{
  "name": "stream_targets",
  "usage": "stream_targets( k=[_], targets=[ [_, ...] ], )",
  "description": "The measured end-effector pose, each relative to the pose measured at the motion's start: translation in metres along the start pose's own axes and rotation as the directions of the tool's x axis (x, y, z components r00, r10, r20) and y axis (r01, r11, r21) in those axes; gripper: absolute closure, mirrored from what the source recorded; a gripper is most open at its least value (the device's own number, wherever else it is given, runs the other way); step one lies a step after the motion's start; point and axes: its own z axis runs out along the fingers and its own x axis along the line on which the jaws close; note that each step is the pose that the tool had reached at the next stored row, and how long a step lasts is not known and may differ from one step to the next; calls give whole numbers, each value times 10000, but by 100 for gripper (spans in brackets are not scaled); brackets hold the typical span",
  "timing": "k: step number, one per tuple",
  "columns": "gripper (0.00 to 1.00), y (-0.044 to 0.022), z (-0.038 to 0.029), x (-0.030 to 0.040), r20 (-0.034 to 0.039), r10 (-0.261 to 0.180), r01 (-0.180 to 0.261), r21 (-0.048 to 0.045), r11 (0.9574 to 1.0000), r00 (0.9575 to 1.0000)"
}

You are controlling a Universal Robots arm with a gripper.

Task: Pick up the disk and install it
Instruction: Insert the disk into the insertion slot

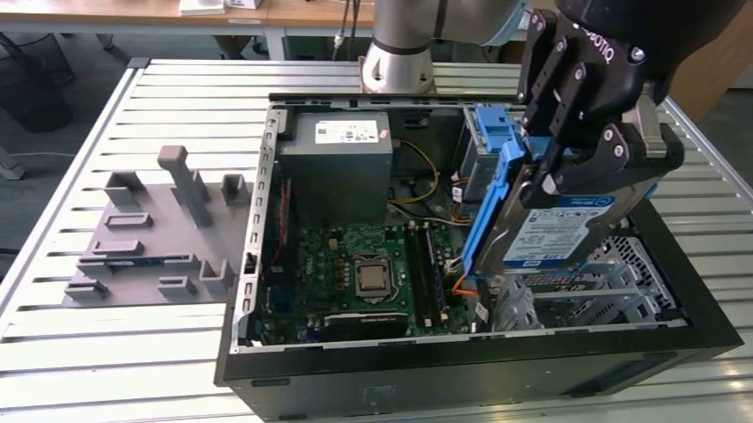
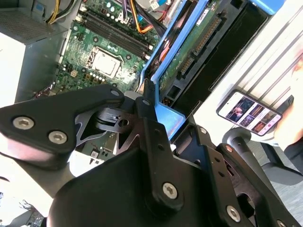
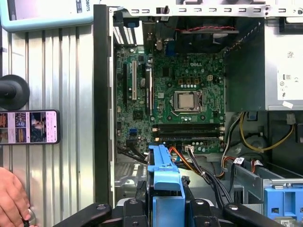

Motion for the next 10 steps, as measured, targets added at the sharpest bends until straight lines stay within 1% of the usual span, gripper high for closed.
stream_targets(
  k=[6, 10],
  targets=[
    [64, -115, 7, 3, -1, 0, 0, -1, 10000, 10000],
    [64, -205, 13, 2, 1, 0, 0, -1, 10000, 10000]
  ],
)
